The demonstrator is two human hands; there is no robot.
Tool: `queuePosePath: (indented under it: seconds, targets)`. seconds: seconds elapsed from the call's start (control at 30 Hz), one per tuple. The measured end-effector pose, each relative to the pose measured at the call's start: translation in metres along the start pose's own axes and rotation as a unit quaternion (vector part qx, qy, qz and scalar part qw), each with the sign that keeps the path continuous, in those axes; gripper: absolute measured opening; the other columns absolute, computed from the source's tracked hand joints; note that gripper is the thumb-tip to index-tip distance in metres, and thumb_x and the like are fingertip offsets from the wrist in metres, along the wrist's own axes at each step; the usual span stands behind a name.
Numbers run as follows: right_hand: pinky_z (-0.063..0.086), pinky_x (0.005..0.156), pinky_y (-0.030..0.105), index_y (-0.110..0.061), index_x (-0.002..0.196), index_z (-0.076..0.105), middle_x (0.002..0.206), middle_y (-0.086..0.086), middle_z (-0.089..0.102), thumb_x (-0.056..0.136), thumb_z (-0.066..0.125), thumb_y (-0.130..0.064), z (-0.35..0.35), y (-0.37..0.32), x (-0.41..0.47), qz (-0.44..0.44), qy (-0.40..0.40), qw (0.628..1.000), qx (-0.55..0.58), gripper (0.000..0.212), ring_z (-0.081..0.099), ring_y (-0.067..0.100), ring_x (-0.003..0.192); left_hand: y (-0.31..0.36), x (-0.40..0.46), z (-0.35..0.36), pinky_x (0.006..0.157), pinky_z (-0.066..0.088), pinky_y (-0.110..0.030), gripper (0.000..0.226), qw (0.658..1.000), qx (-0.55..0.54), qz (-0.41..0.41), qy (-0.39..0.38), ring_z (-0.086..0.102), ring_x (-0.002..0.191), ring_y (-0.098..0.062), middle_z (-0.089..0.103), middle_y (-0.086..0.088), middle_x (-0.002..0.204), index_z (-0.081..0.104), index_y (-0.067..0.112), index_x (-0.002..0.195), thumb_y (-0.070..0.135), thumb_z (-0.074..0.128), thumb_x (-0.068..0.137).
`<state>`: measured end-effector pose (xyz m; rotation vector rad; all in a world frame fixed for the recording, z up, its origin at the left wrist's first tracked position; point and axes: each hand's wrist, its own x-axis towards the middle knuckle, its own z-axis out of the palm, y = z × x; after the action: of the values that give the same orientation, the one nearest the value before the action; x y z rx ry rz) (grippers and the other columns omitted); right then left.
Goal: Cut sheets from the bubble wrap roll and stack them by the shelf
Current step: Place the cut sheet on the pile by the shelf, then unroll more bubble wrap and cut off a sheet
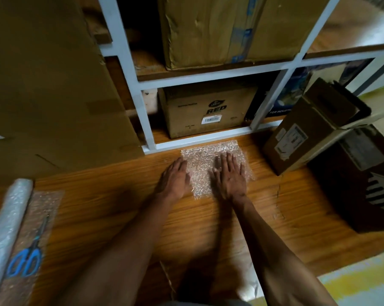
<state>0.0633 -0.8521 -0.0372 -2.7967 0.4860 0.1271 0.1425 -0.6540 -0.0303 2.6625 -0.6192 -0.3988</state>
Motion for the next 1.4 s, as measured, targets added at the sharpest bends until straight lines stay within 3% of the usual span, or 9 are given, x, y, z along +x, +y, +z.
queuePosePath:
  seconds: [0.1,0.23,0.4,0.57,0.87,1.0,1.13,1.27,1.4]
  targets:
    - [-0.005,0.13,0.045,-0.017,0.168,0.012,0.176,0.005,0.002,0.1,-0.002,-0.06,0.012,-0.023,-0.022,-0.023,0.005,1.0,0.019,0.082,-0.001,0.021,0.162,-0.017,-0.02,0.002,0.123,0.031,-0.044,0.052,0.998,-0.045,-0.027,0.019,0.032,0.149,-0.024,0.032,0.0,0.164,0.039,0.023,0.154,0.037,0.047,0.106]
    - [0.022,0.127,0.048,-0.013,0.155,0.041,0.164,0.011,0.039,0.103,0.017,-0.05,0.03,-0.066,-0.057,-0.063,0.04,0.996,0.047,0.068,0.032,0.028,0.153,-0.042,-0.06,-0.003,0.11,0.043,-0.039,0.036,0.997,-0.068,-0.015,0.034,0.05,0.128,-0.02,0.051,0.004,0.142,0.055,0.024,0.137,0.037,0.051,0.104]
    - [0.044,0.103,0.045,-0.017,0.133,0.056,0.133,0.009,0.06,0.104,0.048,-0.035,0.052,-0.127,-0.094,-0.128,0.093,0.986,0.054,0.035,0.057,0.03,0.118,-0.09,-0.113,-0.018,0.102,0.046,-0.036,0.023,0.995,-0.082,0.0,0.057,0.056,0.118,-0.02,0.058,0.005,0.128,0.063,0.027,0.122,0.035,0.056,0.101]
    - [0.053,0.078,0.046,-0.017,0.112,0.06,0.105,0.013,0.064,0.102,0.042,-0.04,0.073,-0.202,-0.132,-0.142,0.07,0.983,0.098,0.031,0.061,0.037,0.092,-0.154,-0.167,-0.043,0.095,0.05,-0.037,0.018,0.994,-0.063,-0.042,0.073,0.057,0.11,-0.017,0.058,0.008,0.123,0.064,0.03,0.116,0.032,0.057,0.1]
    - [0.057,0.077,0.044,-0.018,0.114,0.064,0.104,0.014,0.074,0.097,0.057,-0.046,0.136,-0.364,-0.178,-0.127,-0.049,0.972,0.19,0.033,0.07,0.04,0.095,-0.304,-0.266,-0.093,0.093,0.052,-0.037,0.031,0.986,-0.043,-0.094,0.129,0.059,0.113,-0.021,0.06,0.005,0.123,0.064,0.03,0.116,0.016,0.066,0.088]
    - [0.052,0.072,0.042,-0.014,0.105,0.064,0.097,0.019,0.075,0.096,0.065,-0.049,0.156,-0.429,-0.192,-0.101,-0.075,0.973,0.193,0.036,0.07,0.042,0.094,-0.351,-0.3,-0.11,0.082,0.053,-0.041,0.026,0.981,-0.032,-0.117,0.153,0.061,0.106,-0.027,0.06,0.001,0.116,0.061,0.026,0.108,0.015,0.066,0.085]
    - [0.052,0.071,0.043,-0.01,0.104,0.062,0.101,0.023,0.073,0.098,0.065,-0.046,0.165,-0.469,-0.203,-0.076,-0.09,0.977,0.178,0.036,0.069,0.044,0.095,-0.375,-0.319,-0.12,0.074,0.055,-0.044,0.018,0.983,-0.009,-0.135,0.127,0.065,0.1,-0.032,0.065,-0.002,0.102,0.056,0.023,0.098,0.028,0.068,0.085]
    - [0.055,0.07,0.042,-0.007,0.1,0.065,0.1,0.021,0.075,0.097,0.066,-0.038,0.164,-0.493,-0.207,-0.038,-0.095,0.979,0.173,0.031,0.072,0.041,0.091,-0.379,-0.323,-0.129,0.073,0.053,-0.041,0.037,0.984,0.043,-0.152,0.082,0.068,0.099,-0.032,0.07,-0.004,0.101,0.058,0.021,0.106,0.051,0.069,0.087]
    - [0.057,0.07,0.036,-0.007,0.105,0.068,0.103,0.017,0.076,0.096,0.068,-0.024,0.163,-0.501,-0.208,-0.002,-0.088,0.984,0.157,0.019,0.074,0.035,0.092,-0.379,-0.326,-0.13,0.077,0.054,-0.04,0.042,0.985,0.068,-0.146,0.058,0.069,0.102,-0.032,0.071,-0.006,0.106,0.057,0.021,0.109,0.053,0.072,0.085]
